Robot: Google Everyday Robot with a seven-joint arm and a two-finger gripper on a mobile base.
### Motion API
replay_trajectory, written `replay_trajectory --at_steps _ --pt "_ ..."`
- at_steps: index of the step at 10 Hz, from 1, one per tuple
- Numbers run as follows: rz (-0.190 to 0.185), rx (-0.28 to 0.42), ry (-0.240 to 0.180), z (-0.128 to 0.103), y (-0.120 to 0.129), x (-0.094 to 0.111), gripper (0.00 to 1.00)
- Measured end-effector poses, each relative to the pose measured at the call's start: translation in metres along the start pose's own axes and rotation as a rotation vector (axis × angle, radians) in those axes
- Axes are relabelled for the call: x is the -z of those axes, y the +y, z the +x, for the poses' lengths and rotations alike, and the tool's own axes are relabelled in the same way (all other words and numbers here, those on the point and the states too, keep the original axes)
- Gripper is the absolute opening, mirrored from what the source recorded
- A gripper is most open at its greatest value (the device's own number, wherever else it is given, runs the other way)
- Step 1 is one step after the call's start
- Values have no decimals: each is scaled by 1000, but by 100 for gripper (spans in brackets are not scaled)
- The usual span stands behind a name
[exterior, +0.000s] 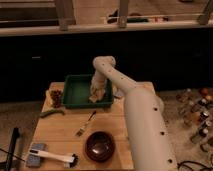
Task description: Wipe tray with eraser
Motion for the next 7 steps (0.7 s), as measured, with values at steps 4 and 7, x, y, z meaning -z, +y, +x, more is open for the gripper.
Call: replay_trajectory --at_steps 4,7 --pt "-3 -61 49 25 -9 2 0" --pt "6 -69 65 32 -26 -2 0"
